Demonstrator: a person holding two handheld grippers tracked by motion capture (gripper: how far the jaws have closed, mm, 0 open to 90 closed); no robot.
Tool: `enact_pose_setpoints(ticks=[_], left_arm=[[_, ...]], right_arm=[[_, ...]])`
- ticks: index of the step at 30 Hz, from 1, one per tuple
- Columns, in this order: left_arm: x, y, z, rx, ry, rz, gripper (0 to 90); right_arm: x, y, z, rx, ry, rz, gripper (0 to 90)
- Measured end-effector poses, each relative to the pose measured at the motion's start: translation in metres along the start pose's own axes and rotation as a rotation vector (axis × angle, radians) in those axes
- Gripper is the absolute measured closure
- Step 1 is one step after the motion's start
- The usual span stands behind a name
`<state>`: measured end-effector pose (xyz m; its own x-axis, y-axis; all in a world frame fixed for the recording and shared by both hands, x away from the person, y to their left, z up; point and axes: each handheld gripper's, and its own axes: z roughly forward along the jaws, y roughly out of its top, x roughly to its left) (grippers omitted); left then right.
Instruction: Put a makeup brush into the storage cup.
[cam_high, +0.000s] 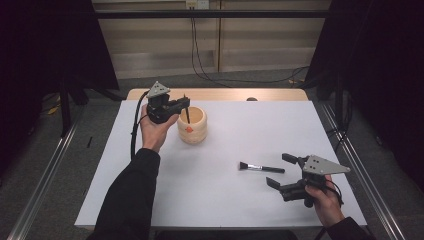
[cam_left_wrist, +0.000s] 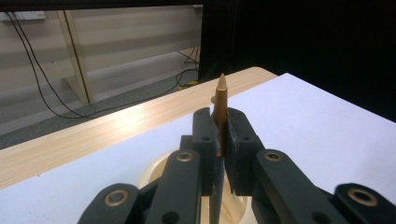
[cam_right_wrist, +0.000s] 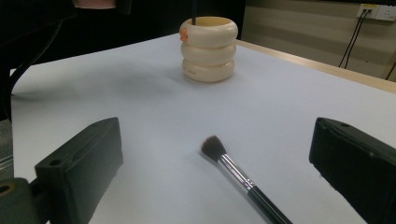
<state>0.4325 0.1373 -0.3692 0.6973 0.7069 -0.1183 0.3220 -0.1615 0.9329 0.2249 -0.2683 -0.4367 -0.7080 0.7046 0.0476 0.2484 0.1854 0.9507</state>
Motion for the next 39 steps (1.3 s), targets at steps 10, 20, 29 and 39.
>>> enact_pose_setpoints(ticks=[10,20,29,39], left_arm=[[0.0009,-0.0002,-0.0002,-0.018,0.010,-0.016,78.3],[0.0034,-0.0011,-0.0009,-0.024,0.021,-0.022,56.2],[0.0014,0.0003,-0.0041,-0.036,0.058,-0.012,35.4],[-0.0043,-0.0008,-0.0076,-0.064,0.048,-0.021,9.3]], right_arm=[[-0.0001,0.0000,-0.0001,0.002,-0.002,0.002,2.2],[-0.0003,0.0000,0.0001,0.001,-0.002,0.005,2.1],[-0.0013,-0.0001,0.0002,-0.014,-0.002,0.012,2.2],[-0.0021,-0.0001,-0.0002,-0.016,-0.006,0.019,2.2]])
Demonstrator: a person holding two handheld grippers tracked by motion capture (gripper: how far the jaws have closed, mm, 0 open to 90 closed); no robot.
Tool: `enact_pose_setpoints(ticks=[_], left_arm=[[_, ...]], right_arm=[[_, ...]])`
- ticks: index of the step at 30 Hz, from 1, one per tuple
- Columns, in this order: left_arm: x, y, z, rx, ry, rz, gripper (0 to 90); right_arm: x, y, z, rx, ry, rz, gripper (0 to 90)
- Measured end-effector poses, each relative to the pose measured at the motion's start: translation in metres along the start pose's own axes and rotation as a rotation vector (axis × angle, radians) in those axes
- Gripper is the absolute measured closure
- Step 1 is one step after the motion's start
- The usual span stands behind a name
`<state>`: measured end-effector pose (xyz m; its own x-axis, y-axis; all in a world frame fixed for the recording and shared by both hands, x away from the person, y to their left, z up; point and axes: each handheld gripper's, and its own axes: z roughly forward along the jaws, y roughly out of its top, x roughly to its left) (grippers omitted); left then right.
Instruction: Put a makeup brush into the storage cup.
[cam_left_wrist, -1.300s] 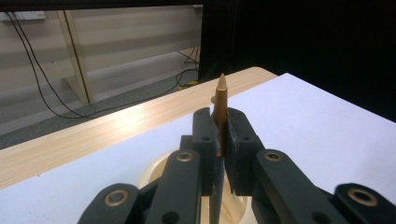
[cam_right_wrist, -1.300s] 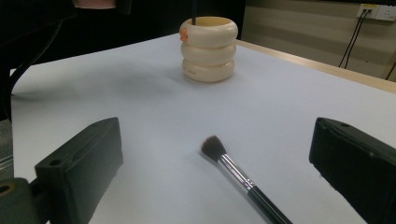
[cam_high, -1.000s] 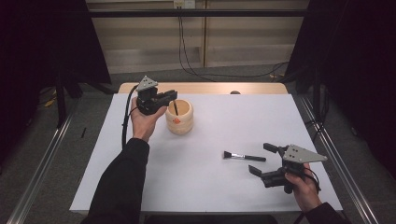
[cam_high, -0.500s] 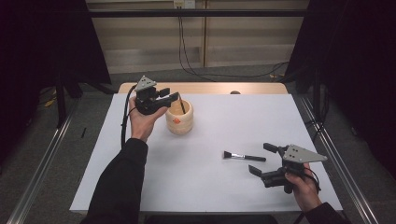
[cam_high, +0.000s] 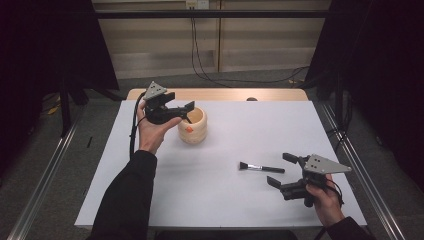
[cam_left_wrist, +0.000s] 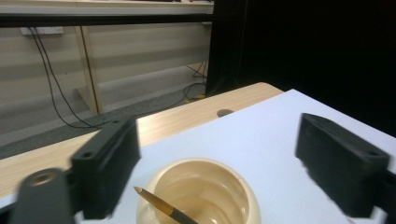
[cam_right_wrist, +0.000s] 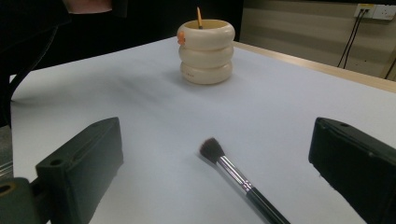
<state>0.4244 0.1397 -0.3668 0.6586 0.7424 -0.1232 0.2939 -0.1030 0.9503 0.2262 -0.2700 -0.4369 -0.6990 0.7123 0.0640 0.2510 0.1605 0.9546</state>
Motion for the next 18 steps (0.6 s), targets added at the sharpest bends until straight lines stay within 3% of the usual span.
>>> enact_pose_setpoints(ticks=[3,7,11,13,18], left_arm=[[0.000,-0.001,-0.003,-0.004,0.002,-0.008,2.7],[-0.003,-0.003,-0.008,-0.004,0.019,0.021,1.8],[-0.002,-0.006,-0.014,-0.020,0.001,0.001,1.4],[-0.004,-0.008,-0.018,-0.007,0.021,0.020,1.4],[-0.003,-0.017,-0.024,-0.003,0.017,0.010,1.4]], right_arm=[[0.000,0.000,0.000,0.001,0.001,0.000,2.2],[0.000,0.000,0.000,0.001,0.000,0.001,2.2],[0.000,0.001,0.000,-0.003,-0.001,0.009,2.2],[-0.001,0.001,0.001,-0.008,0.003,0.010,2.2],[-0.001,0.001,0.000,-0.006,-0.001,0.012,2.2]])
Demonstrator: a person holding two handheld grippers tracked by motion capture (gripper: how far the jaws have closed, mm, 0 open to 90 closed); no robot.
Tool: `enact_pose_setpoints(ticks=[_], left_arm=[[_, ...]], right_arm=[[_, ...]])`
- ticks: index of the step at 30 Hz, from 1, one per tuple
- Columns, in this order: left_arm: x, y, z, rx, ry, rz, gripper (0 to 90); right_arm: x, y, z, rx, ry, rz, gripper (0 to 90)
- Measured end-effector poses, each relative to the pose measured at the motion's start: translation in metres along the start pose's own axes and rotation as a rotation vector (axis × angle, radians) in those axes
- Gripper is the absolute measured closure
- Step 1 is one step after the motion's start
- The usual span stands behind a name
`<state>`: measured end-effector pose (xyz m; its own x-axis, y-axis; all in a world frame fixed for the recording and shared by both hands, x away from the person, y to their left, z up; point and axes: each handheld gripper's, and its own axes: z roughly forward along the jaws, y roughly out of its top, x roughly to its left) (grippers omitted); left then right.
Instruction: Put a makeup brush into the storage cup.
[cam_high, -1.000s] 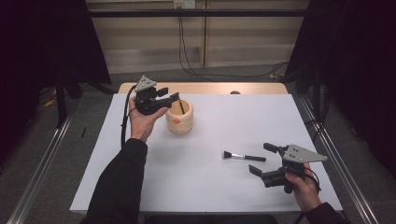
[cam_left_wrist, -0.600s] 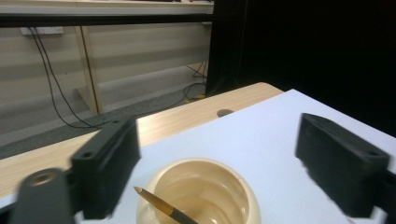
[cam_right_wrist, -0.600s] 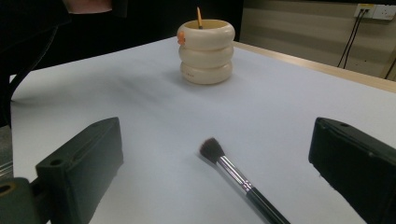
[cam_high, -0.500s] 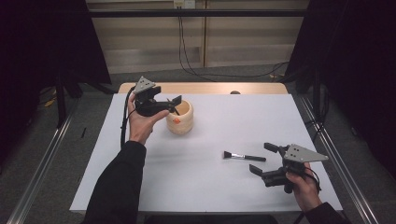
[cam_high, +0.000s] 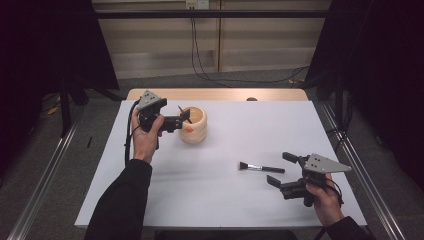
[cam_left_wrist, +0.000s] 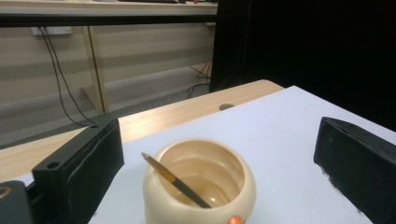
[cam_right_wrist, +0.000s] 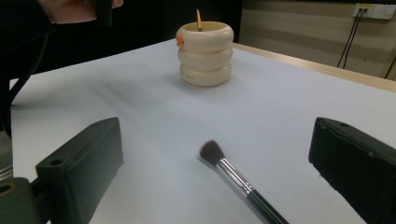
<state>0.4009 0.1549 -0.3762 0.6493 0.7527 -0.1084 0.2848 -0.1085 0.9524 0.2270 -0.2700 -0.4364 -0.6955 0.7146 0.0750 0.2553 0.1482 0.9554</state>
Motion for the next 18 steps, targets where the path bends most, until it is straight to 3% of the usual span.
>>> enact_pose_setpoints(ticks=[3,8,17,18], left_arm=[[0.002,-0.006,-0.004,0.016,0.005,-0.021,1.5],[0.003,-0.012,-0.015,0.012,0.027,-0.014,1.5],[-0.008,-0.021,-0.036,0.003,0.016,-0.002,1.6],[-0.009,-0.022,-0.039,-0.009,0.004,-0.015,1.6]], right_arm=[[-0.001,0.000,-0.002,-0.006,-0.008,0.005,2.2],[-0.002,0.000,-0.004,-0.002,-0.014,0.006,2.2],[-0.002,-0.001,-0.006,-0.003,-0.021,0.001,2.1],[-0.003,-0.001,-0.007,-0.004,-0.023,-0.001,2.1]])
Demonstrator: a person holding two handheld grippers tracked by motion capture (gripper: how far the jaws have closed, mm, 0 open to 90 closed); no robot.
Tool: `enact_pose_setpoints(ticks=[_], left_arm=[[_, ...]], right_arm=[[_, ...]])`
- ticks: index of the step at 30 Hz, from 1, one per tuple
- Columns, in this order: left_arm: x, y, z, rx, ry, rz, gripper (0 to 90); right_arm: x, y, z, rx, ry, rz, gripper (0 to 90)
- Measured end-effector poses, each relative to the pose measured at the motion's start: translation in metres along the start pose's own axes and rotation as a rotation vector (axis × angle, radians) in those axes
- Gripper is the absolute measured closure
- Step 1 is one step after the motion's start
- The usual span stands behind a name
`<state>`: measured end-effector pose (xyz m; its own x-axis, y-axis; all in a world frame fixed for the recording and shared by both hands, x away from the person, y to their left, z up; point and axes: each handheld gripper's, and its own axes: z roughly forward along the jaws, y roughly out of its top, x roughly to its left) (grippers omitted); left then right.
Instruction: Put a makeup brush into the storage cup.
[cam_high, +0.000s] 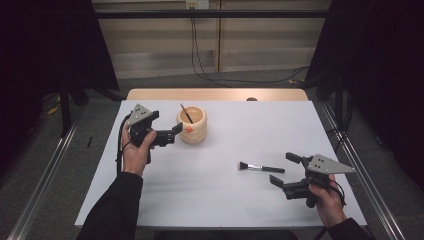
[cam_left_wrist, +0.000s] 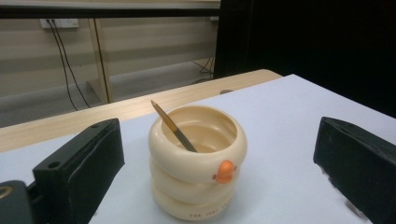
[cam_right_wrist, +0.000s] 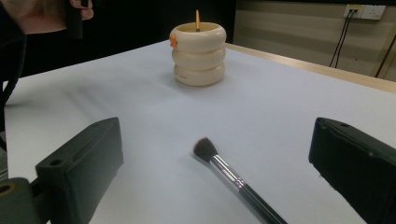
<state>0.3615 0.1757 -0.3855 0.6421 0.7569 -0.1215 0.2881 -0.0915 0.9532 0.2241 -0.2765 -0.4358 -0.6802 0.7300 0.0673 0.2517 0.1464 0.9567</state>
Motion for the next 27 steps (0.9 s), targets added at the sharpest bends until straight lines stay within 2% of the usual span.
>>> enact_pose_setpoints(ticks=[7,11,15,17,20,21,23,25,26,27], left_arm=[[-0.006,-0.014,-0.013,0.001,0.004,0.024,1.6],[-0.011,-0.021,-0.024,-0.018,0.022,0.022,1.6],[-0.016,-0.027,-0.033,-0.009,0.038,0.046,1.6],[-0.017,-0.030,-0.036,-0.023,0.040,0.019,1.6],[-0.019,-0.034,-0.040,-0.024,0.055,0.032,1.4],[-0.021,-0.036,-0.041,-0.040,0.058,0.012,1.3],[-0.023,-0.040,-0.044,-0.040,0.063,0.026,1.4],[-0.025,-0.045,-0.048,-0.034,0.056,0.024,1.4],[-0.026,-0.047,-0.050,-0.029,0.049,0.028,1.4],[-0.027,-0.049,-0.052,-0.024,0.058,0.028,1.4]], right_arm=[[0.000,0.000,0.001,0.001,-0.007,0.015,2.1],[-0.001,0.000,0.001,0.004,0.000,0.009,2.1],[0.000,0.000,0.001,0.001,-0.007,0.013,2.1],[0.000,0.000,0.001,0.002,-0.008,0.015,2.1],[0.000,0.000,0.001,0.001,-0.009,0.014,2.1],[0.000,0.000,0.001,0.001,-0.009,0.014,2.1],[-0.001,0.000,0.000,0.005,-0.001,0.006,2.1],[-0.001,0.000,0.000,0.000,-0.006,0.020,2.1],[-0.001,-0.001,-0.001,0.004,-0.004,0.011,2.1],[-0.001,-0.001,-0.001,0.006,-0.003,0.010,2.1]])
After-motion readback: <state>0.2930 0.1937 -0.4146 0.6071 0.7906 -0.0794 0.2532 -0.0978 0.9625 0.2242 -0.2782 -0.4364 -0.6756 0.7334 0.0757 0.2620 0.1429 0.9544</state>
